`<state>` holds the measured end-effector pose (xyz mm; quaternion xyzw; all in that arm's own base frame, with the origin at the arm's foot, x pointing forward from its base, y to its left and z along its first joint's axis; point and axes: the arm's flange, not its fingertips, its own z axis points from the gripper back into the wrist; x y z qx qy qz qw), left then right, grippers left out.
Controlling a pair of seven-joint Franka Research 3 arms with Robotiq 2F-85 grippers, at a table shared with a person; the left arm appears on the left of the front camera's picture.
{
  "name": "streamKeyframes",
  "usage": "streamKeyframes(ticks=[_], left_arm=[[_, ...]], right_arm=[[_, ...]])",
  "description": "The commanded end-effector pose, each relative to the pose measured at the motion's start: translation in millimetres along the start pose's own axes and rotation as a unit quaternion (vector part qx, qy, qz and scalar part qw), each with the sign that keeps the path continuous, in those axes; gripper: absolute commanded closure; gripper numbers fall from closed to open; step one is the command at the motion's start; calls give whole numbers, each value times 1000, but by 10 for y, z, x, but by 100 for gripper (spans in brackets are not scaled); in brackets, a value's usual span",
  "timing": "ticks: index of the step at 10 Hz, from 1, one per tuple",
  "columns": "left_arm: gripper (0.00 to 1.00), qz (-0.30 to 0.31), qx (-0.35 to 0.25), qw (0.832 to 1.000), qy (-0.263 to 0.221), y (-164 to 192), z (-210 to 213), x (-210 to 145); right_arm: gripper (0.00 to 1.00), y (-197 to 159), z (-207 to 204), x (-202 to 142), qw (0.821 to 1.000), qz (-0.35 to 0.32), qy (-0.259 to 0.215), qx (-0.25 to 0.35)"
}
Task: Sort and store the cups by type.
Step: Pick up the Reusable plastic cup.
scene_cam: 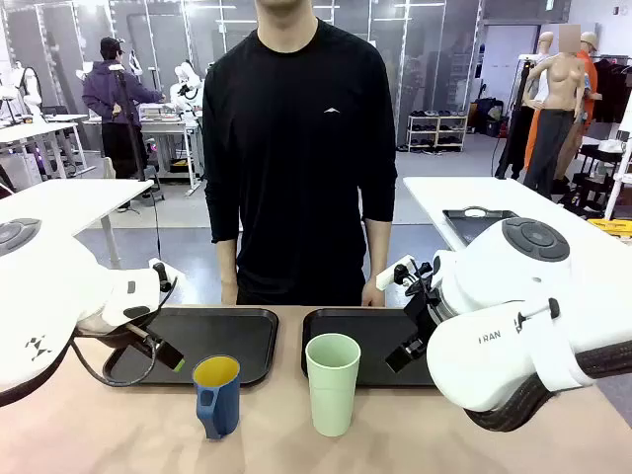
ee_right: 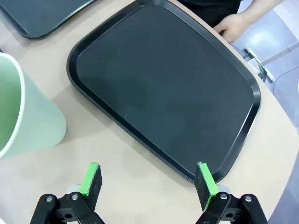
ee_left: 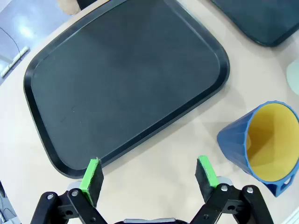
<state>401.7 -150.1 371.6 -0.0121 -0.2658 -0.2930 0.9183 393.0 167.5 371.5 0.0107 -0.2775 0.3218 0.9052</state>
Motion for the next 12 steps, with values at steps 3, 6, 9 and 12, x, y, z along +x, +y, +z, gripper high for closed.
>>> streamKeyframes(ticks=[3, 6, 9, 12], left_arm=[[0, 0, 0, 1000, 0, -2, 0, 1], [0, 0, 0, 1000, 0, -2, 0, 1], [0, 0, 0, 1000, 0, -2, 0, 1], [0, 0, 0, 1000, 0, -2, 0, 1]], right_arm=[[0, 0, 0, 0, 1000, 0, 0, 0], [0, 0, 0, 0, 1000, 0, 0, 0], [0, 0, 0, 0, 1000, 0, 0, 0], [0, 0, 0, 0, 1000, 0, 0, 0]])
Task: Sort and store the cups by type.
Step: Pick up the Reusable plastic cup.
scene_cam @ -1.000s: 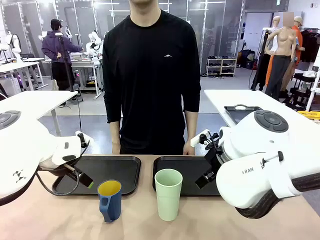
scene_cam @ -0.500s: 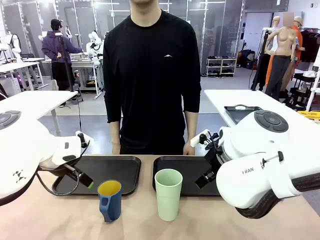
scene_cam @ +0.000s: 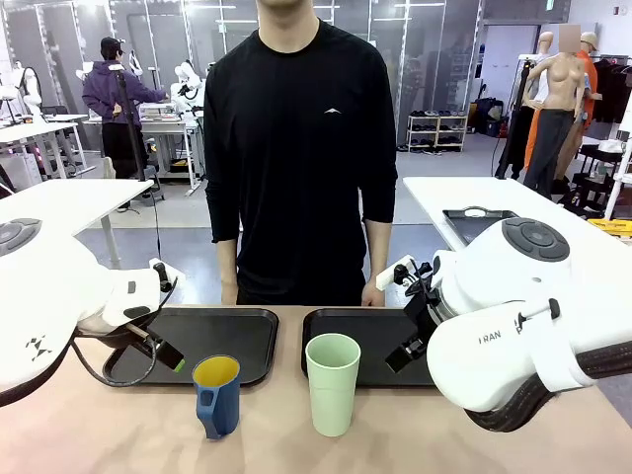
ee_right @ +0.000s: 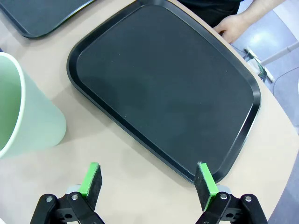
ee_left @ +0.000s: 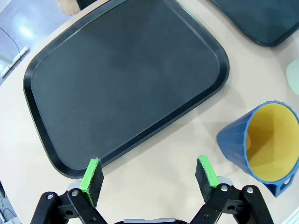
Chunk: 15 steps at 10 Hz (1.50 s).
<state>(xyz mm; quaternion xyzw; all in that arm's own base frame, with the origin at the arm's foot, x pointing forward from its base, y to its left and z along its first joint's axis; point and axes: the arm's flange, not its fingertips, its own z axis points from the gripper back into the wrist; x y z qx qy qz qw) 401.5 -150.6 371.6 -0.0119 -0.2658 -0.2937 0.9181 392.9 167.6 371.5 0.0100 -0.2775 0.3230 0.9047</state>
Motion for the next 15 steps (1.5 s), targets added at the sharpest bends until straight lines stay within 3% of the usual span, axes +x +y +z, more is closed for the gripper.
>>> streamKeyframes(ticks=[1, 11, 13, 15], left_arm=[[0, 1, 0, 1000, 0, 4, 0, -1], [0, 0, 0, 1000, 0, 0, 0, 0], [0, 21, 27, 999, -10, 4, 150, 110], [0, 51, 50, 997, -36, -40, 554, 284]], right_arm=[[0, -1, 0, 0, 1000, -1, 0, 0], [0, 0, 0, 0, 1000, 0, 0, 0], [0, 77, 235, 153, 999, -19, 14, -32], [0, 123, 712, 349, 997, -49, -5, -58]])
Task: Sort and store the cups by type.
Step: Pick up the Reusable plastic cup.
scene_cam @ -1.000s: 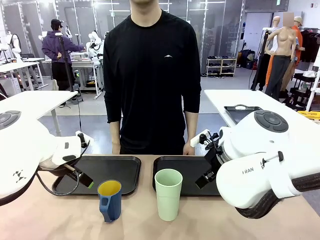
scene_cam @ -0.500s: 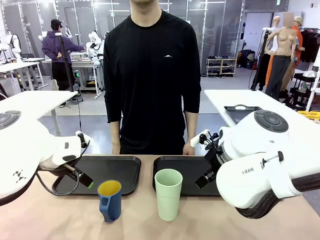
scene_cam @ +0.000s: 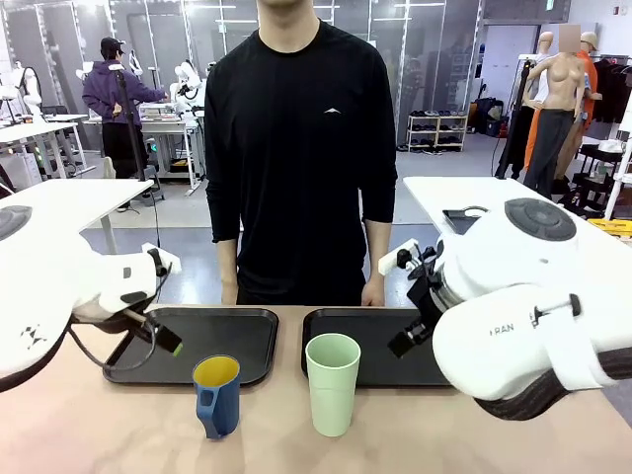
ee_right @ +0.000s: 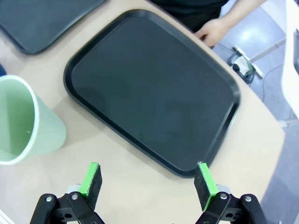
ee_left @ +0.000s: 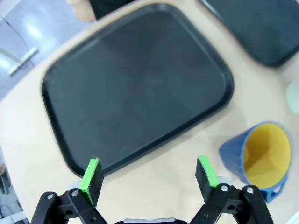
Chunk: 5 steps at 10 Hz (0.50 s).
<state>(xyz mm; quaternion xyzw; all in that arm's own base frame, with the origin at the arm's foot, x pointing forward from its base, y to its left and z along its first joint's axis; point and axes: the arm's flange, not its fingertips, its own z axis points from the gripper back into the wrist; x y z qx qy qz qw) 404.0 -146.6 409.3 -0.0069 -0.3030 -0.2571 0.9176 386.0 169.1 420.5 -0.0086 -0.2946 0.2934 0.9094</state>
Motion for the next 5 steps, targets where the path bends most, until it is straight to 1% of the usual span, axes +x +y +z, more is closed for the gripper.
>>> streamKeyframes(ticks=[1, 2, 3, 4, 5], left_arm=[[0, 31, 22, 999, -18, -173, 438, 203], [0, 36, 24, 999, -24, -217, 625, 295], [0, 45, 39, 998, -34, -256, 797, 369], [0, 33, 47, 997, -45, -309, 977, 397], [0, 25, 54, 997, -49, -320, 1060, 401]], right_arm=[[0, 156, 498, 239, 998, -41, 5, -52], [0, 184, 747, 349, 997, -68, -9, -42], [0, 204, 945, 435, 995, -83, -9, -54], [0, 251, 1122, 489, 994, -92, -21, -57], [0, 263, 1196, 505, 993, -89, -25, -71]])
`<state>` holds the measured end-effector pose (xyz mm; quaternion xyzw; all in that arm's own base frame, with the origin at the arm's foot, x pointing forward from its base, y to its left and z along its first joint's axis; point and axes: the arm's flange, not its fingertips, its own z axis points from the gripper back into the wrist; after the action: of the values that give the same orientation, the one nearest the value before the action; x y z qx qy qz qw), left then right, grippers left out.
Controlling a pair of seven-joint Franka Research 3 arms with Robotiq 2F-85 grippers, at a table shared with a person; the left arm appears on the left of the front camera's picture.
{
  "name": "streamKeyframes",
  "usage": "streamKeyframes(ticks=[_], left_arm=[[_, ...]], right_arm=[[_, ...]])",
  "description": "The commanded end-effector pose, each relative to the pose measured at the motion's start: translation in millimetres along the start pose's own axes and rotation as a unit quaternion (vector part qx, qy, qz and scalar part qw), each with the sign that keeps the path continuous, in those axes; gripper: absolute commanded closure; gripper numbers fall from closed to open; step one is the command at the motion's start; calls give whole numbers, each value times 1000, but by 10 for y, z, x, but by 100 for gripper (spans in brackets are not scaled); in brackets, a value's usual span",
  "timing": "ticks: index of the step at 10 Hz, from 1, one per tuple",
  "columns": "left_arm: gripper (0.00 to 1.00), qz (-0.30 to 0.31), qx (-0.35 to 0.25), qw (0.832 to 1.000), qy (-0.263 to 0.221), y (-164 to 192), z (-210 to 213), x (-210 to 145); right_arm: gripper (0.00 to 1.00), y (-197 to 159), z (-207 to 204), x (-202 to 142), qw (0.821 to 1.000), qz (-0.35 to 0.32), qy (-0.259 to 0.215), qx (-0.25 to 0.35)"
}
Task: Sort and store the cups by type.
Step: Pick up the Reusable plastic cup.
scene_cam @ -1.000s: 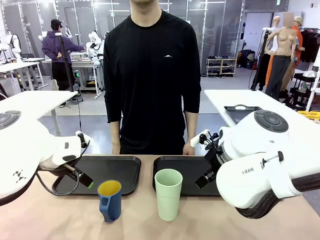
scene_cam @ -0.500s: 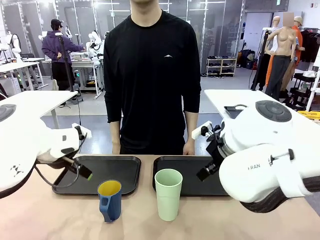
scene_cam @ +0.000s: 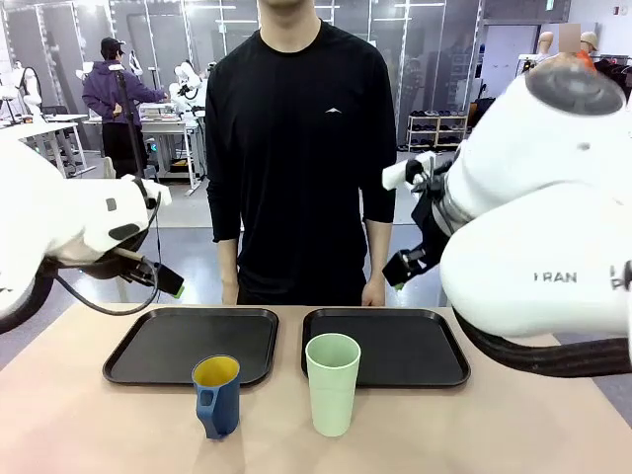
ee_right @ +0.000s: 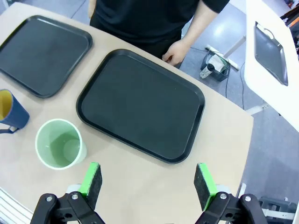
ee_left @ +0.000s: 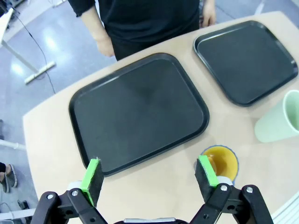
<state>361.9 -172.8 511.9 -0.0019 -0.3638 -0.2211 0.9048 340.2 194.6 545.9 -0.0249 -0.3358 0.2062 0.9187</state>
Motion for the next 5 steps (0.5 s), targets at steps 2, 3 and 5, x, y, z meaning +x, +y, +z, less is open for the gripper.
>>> streamKeyframes(ticks=[2, 3, 5], left_arm=[[0, -26, 28, 999, 6, -63, 84, -1], [0, -35, 31, 999, 8, -75, 71, 7], [0, -34, 38, 999, 19, -22, 17, -16]], right_arm=[[0, 52, -8, -8, 1000, 0, -2, -21], [0, 67, 13, -21, 1000, 5, -5, -25], [0, -15, -16, -84, 999, 9, -11, -37]])
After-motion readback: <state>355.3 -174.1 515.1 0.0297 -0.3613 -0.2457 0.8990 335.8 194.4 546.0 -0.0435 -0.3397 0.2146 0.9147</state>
